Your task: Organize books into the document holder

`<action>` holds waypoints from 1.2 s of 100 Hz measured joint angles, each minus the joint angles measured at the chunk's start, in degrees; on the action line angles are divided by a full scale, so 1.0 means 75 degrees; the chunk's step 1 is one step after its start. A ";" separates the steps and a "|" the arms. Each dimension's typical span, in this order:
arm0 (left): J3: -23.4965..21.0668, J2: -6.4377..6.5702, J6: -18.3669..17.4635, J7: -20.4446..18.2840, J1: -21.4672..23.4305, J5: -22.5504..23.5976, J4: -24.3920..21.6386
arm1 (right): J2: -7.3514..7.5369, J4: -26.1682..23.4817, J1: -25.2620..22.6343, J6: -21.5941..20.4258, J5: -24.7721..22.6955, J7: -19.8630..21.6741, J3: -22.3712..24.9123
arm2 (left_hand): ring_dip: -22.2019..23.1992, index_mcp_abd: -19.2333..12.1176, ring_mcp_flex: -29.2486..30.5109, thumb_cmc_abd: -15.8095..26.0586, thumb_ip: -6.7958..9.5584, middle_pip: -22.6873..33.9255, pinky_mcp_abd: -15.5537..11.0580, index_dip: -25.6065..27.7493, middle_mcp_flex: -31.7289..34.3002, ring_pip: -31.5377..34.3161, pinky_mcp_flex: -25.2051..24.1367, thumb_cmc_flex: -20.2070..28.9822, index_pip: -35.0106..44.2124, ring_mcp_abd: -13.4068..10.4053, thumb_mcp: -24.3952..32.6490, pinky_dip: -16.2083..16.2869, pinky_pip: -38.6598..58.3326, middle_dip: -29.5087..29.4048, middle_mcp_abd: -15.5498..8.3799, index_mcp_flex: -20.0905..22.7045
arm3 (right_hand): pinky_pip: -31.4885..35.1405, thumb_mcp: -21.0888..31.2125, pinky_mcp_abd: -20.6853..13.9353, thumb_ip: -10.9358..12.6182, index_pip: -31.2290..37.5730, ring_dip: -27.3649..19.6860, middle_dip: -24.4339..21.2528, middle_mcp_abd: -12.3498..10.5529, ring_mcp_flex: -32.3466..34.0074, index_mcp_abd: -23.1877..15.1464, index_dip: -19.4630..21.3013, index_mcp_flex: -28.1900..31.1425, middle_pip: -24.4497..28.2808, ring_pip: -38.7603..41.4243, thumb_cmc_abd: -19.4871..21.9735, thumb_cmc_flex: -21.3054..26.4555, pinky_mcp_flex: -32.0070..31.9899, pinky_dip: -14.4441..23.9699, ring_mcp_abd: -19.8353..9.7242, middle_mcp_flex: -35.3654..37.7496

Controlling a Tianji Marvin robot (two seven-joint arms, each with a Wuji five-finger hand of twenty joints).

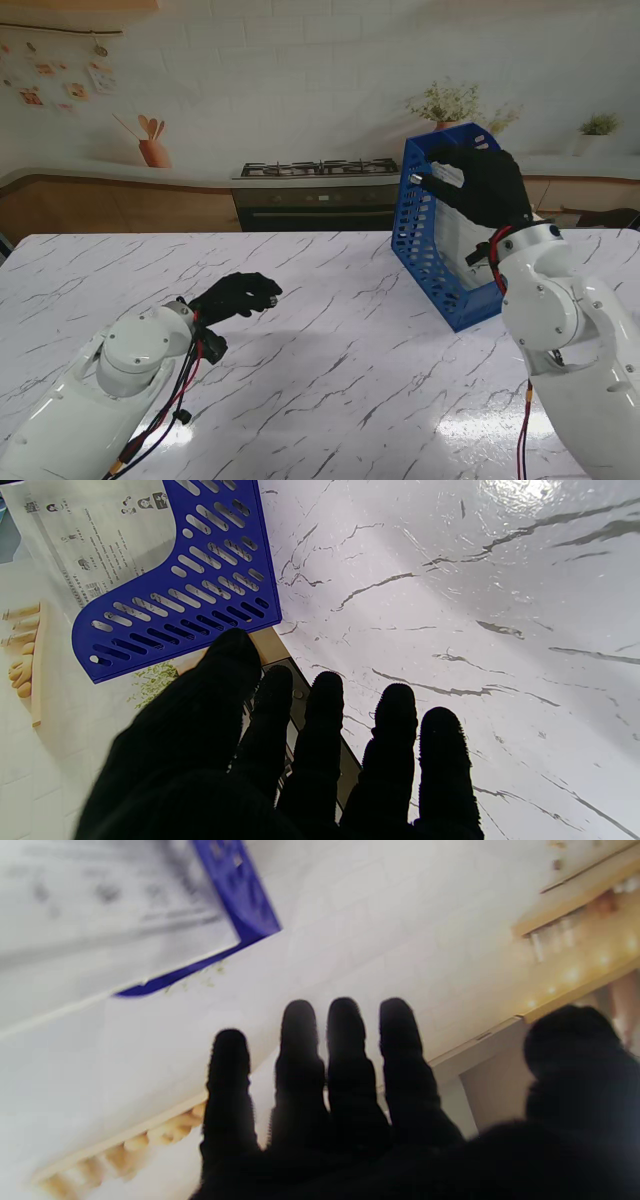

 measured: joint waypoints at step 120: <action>-0.0190 -0.0239 -0.0325 0.1179 0.0770 -0.0304 -0.0365 | -0.0234 0.1758 -0.1551 -0.1283 0.2622 -0.0005 -0.0804 | 0.0000 -0.0003 0.0000 0.0000 0.0000 -0.0001 -0.0204 0.0093 0.0000 0.0000 -0.0081 0.0000 0.0182 -0.0034 0.0002 -0.0101 -0.0033 -0.0074 0.0000 0.0000 | 0.0280 0.0070 0.0003 0.0000 0.0660 0.0575 0.1066 0.0023 0.0234 0.0010 0.1033 -0.0095 0.1181 0.0665 0.0002 0.0416 0.0028 0.0627 0.0146 -0.0100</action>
